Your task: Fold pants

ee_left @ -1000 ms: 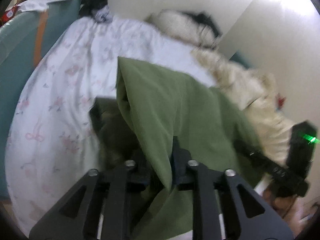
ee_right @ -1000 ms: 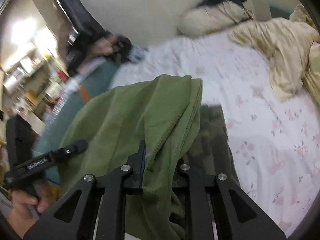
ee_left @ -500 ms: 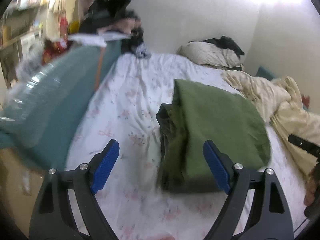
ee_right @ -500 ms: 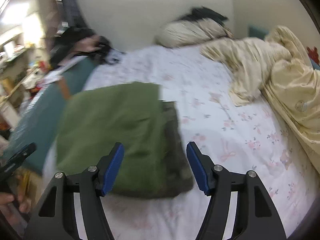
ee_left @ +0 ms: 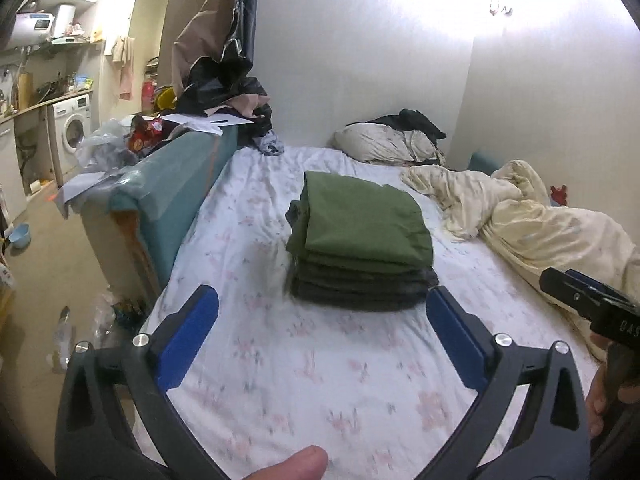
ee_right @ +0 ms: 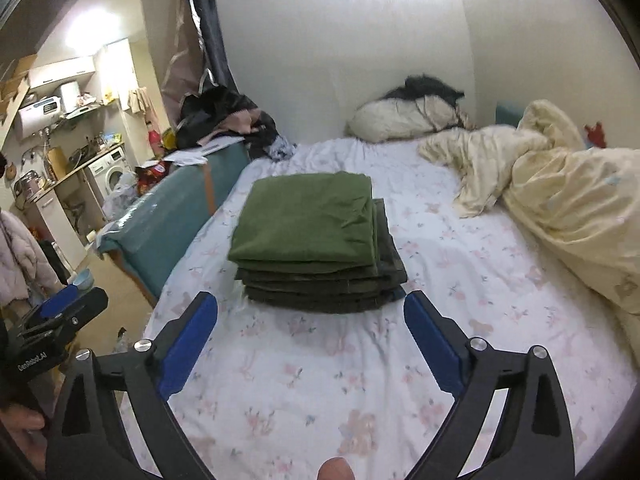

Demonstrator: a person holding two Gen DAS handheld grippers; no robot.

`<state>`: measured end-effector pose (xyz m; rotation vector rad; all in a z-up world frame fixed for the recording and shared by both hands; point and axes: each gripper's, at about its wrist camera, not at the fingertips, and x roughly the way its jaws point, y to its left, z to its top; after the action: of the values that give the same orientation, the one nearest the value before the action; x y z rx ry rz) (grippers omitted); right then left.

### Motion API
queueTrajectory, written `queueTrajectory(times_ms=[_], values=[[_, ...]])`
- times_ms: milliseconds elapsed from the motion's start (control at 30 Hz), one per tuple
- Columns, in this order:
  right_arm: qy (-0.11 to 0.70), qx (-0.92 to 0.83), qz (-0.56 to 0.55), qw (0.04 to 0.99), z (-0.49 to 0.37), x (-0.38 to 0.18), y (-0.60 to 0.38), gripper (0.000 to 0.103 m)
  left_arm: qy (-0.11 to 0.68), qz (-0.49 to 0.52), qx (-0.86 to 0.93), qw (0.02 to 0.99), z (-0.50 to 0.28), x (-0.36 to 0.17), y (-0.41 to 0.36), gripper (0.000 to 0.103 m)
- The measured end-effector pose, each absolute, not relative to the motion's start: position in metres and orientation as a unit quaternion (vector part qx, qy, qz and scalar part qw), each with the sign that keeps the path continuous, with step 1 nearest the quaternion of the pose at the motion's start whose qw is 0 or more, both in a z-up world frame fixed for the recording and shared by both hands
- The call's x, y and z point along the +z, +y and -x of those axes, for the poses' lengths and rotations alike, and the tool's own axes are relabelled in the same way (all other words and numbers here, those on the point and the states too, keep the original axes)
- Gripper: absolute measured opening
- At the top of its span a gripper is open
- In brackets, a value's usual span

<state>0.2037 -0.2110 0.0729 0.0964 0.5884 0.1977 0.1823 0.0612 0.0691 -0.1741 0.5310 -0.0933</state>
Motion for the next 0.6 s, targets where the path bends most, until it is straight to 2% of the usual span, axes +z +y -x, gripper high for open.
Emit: queueTrajectory(times_ms=[200,400,600], values=[[0.270,0.094,-0.060,0.956,-0.124,0.076,-0.204,0.102,0.263,0.084,-0.045,0.960,-0.113,0.070,0.064,0.102],[0.267,0.087,-0.082,0.956,-0.056,0.054,-0.207,0.103,0.273,0.089,-0.014,0.958,-0.052,0.036,0.068,0.102],[0.263,0.070,-0.020,0.962,-0.016,0.028,-0.199,0.103,0.287,0.066,-0.019,0.956,-0.016,0.020,0.059,0.102]])
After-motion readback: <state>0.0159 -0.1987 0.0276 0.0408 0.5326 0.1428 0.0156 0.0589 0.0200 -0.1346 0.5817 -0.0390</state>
